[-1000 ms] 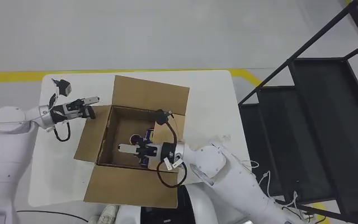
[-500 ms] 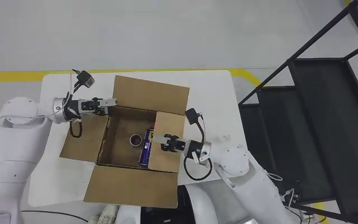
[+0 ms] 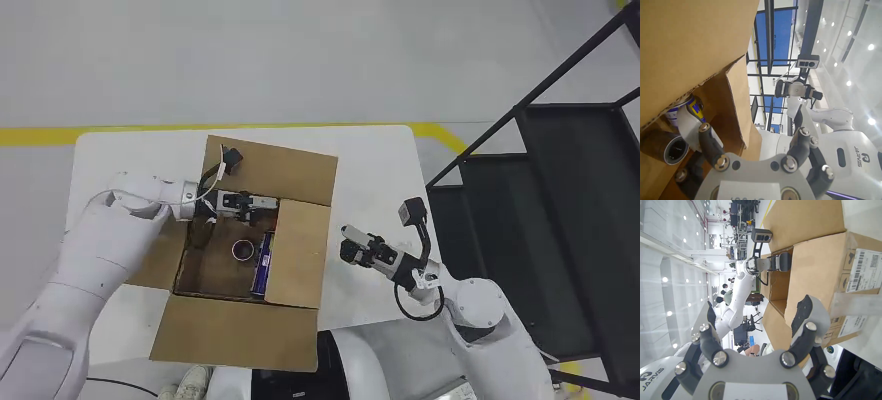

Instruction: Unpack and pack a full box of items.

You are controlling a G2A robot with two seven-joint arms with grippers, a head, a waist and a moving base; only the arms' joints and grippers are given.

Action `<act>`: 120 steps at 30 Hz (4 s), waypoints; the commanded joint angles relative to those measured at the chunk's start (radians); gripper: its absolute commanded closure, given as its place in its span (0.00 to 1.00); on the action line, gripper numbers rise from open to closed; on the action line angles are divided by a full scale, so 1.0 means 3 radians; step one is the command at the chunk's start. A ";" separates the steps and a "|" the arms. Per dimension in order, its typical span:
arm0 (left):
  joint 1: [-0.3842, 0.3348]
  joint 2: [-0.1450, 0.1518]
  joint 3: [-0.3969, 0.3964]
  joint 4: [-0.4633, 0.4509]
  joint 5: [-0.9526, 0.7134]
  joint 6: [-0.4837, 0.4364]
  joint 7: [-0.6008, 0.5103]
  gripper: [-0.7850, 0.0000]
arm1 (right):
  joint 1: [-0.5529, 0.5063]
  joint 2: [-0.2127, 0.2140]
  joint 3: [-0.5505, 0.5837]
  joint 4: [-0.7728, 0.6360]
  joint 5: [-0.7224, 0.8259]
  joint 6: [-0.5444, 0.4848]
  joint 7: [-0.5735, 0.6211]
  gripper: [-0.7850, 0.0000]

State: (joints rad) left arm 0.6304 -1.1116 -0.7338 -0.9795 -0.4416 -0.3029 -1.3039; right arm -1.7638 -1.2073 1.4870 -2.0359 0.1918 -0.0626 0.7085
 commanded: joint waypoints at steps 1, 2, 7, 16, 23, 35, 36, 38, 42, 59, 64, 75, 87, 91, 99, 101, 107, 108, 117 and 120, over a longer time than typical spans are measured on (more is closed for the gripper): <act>-0.0048 -0.0067 0.0115 0.0090 0.0017 -0.0002 0.0011 0.00 | -0.0023 0.0006 0.0031 0.0003 0.0045 -0.0034 0.0013 0.00; -0.0066 -0.0102 0.0166 0.0127 0.0012 -0.0002 0.0017 0.00 | -0.0030 0.0009 0.0042 0.0007 0.0061 -0.0047 0.0014 0.00; -0.0176 -0.0262 0.0337 0.0351 -0.0064 -0.0076 0.0032 0.00 | -0.0059 0.0020 0.0076 0.0027 0.0122 -0.0114 0.0007 0.00; -0.0306 -0.0448 0.0471 0.0665 -0.0083 -0.0280 -0.0017 1.00 | -0.0124 0.0040 0.0090 0.0040 0.0142 -0.0174 0.0012 0.00; -0.0308 -0.0499 0.0444 0.0730 -0.0084 -0.0476 0.0006 1.00 | -0.0093 0.0052 0.0029 0.0044 0.0116 -0.0191 0.0028 0.00; -0.0225 -0.0493 0.0259 0.0594 -0.0087 -0.0745 0.0270 1.00 | -0.0048 0.0071 -0.0039 0.0071 0.0114 -0.0183 0.0001 0.00; -0.0213 -0.0488 0.0232 0.0577 -0.0104 -0.0760 0.0292 1.00 | -0.0047 0.0073 -0.0042 0.0071 0.0114 -0.0182 -0.0002 0.00; -0.0196 -0.0476 0.0168 0.0549 -0.0156 -0.0763 0.0341 1.00 | -0.0044 0.0076 -0.0049 0.0074 0.0114 -0.0179 -0.0009 0.00; -0.0182 -0.0460 0.0072 0.0542 -0.0169 -0.0676 0.0482 1.00 | -0.0014 0.0082 -0.0072 0.0083 0.0118 -0.0159 -0.0008 0.00; -0.0213 -0.0586 0.0071 0.0323 -0.0428 -0.0460 0.0304 0.00 | -0.0061 0.0109 -0.0049 0.0063 0.0359 -0.0388 0.0045 0.00; -0.0278 -0.0709 0.0178 0.0402 -0.0601 -0.0426 0.0270 0.00 | -0.0212 0.0131 0.0115 -0.0041 0.0599 -0.0691 0.0237 0.00; -0.0441 -0.1057 0.0385 0.0834 -0.1191 -0.0360 -0.0033 0.00 | -0.0250 0.0172 0.0147 -0.0046 0.0849 -0.0821 0.0703 0.00; -0.0715 -0.1194 0.0335 0.1390 -0.0989 -0.0806 0.0095 0.00 | 0.0135 0.0168 -0.0113 0.0424 0.0577 -0.0386 0.0320 0.00; -0.0786 -0.1017 0.0118 0.1335 -0.0729 -0.1010 0.0299 0.00 | 0.0221 0.0165 -0.0173 0.0574 0.0423 -0.0239 0.0118 0.00; -0.0527 -0.0510 -0.0534 0.0824 -0.0202 -0.1287 0.0576 0.00 | 0.0558 0.0134 -0.0463 0.0936 0.0314 0.0094 -0.0067 0.00; -0.0368 -0.0394 -0.0739 0.0619 -0.0170 -0.1267 0.0556 0.00 | 0.0626 0.0130 -0.0512 0.0999 0.0245 0.0156 -0.0114 0.00; 0.0200 -0.0103 -0.1390 -0.0036 0.0057 -0.1100 0.0740 0.00 | 0.0712 0.0129 -0.0589 0.1041 0.0061 0.0383 -0.0265 0.00; 0.0298 -0.0068 -0.1484 -0.0146 0.0089 -0.1049 0.0786 0.00 | 0.0713 0.0130 -0.0591 0.1009 0.0042 0.0381 -0.0290 0.00; 0.0959 0.0125 -0.2199 -0.0730 0.0090 -0.0912 0.1146 0.00 | 0.0755 0.0152 -0.0684 0.0301 -0.0355 0.0421 -0.0229 0.00; 0.1085 0.0149 -0.2329 -0.0770 0.0052 -0.0938 0.1251 0.00 | 0.0967 0.0148 -0.0872 0.0191 -0.0837 0.0710 -0.0254 0.00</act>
State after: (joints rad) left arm 0.9428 -1.0690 -1.4189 -1.2095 -0.4193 -0.5828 -0.9399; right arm -1.5039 -1.1622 1.2494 -1.9715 0.0229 0.1081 0.6438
